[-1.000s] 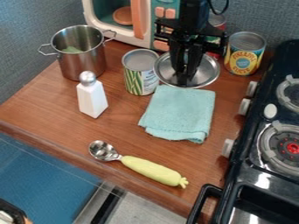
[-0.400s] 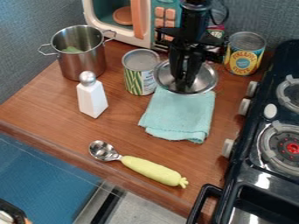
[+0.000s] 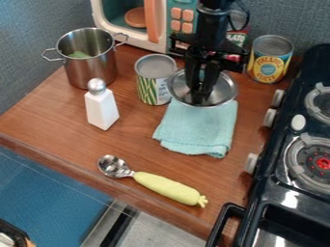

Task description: Placed the metallic lid ontop of the cloth

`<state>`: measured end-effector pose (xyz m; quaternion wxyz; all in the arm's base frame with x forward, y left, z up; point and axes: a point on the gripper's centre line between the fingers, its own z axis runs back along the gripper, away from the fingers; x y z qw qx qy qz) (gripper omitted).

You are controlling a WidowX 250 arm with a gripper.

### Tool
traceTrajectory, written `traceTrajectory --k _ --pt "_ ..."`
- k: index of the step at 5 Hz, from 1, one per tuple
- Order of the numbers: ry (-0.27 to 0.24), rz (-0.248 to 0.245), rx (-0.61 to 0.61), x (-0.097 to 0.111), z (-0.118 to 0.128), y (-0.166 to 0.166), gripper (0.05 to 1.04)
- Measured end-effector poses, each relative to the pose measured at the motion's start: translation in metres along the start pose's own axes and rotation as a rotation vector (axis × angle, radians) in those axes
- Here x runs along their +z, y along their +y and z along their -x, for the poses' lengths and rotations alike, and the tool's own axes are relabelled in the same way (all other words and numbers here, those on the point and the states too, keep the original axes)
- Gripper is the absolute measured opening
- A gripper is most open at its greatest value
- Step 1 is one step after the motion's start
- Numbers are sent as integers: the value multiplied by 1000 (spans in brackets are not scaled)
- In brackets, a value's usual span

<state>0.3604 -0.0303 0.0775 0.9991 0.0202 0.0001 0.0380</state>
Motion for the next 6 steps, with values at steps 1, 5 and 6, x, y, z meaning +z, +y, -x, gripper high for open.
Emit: traceTrajectory --k 1,5,6 --pt "24 -28 1 -8 -2 0 281" --pt "139 -99 -36 -13 -4 -6 281" --pt "128 -139 -40 -5 -7 -8 281"
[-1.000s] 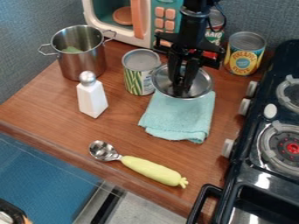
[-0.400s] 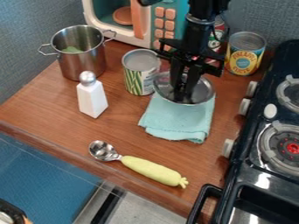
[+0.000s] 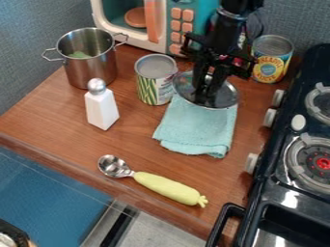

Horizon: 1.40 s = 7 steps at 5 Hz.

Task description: Placed the metallic lid ontop of the cloth

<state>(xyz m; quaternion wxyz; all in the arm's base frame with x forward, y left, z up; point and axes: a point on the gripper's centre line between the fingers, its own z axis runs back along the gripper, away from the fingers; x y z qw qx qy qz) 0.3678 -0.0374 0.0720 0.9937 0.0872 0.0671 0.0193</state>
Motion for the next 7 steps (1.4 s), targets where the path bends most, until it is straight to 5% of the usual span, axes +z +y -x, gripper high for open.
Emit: traceTrajectory --k 1,3,4,5,7 --pt "44 -60 15 -1 -1 -1 281" --pt "73 13 24 -1 13 4 281" --pt "100 26 42 -17 21 20 281" --pt "96 35 41 -33 25 24 281" --pt "72 55 91 -28 21 14 281"
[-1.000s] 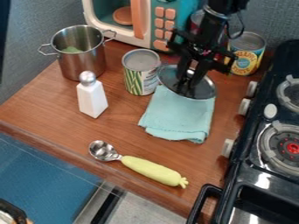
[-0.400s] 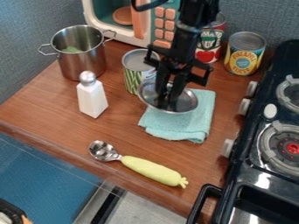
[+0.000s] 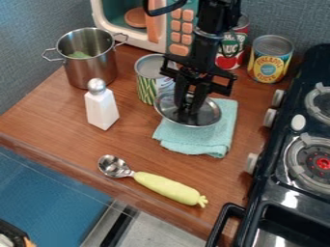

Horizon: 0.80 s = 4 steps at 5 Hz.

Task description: Placed the metallic lid ontop of the cloth

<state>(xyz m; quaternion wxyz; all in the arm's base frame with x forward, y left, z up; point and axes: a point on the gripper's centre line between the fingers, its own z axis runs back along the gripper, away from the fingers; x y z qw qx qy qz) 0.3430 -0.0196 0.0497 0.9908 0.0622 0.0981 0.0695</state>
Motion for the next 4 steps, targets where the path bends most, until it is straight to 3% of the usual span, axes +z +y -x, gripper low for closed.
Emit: traceTrajectory --k 2,4 --pt "4 -7 15 -6 -2 -24 281" --pt "38 -14 68 -20 -5 -30 281"
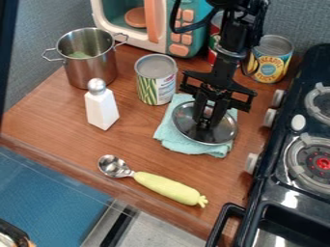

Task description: Placed the metallic lid ontop of the cloth

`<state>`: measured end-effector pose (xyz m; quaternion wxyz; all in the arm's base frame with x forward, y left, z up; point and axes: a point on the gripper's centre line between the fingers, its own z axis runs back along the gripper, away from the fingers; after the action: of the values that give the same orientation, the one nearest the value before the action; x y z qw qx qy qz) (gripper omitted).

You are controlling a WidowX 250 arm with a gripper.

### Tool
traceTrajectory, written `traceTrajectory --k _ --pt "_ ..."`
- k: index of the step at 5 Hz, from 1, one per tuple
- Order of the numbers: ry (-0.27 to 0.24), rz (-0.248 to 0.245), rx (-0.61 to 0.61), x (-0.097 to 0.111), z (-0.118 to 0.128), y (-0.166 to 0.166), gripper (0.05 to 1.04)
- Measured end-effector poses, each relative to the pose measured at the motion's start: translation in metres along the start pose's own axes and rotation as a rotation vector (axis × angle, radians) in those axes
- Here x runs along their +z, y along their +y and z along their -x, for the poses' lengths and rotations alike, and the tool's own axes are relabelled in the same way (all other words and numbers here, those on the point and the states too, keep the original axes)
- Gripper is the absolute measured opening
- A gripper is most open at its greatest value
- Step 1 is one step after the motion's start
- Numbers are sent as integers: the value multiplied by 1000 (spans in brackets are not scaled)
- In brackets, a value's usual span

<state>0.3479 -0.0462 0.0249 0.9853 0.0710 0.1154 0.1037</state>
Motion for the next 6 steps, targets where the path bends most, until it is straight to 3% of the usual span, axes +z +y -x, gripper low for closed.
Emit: traceTrajectory --k 1,3,4,6 --pt "8 -1 16 -1 -1 -2 349" --pt "35 -17 4 1 1 1 951" --pt "-14 18 6 29 6 3 1010" --pt "-152 87 -28 82 15 25 1001"
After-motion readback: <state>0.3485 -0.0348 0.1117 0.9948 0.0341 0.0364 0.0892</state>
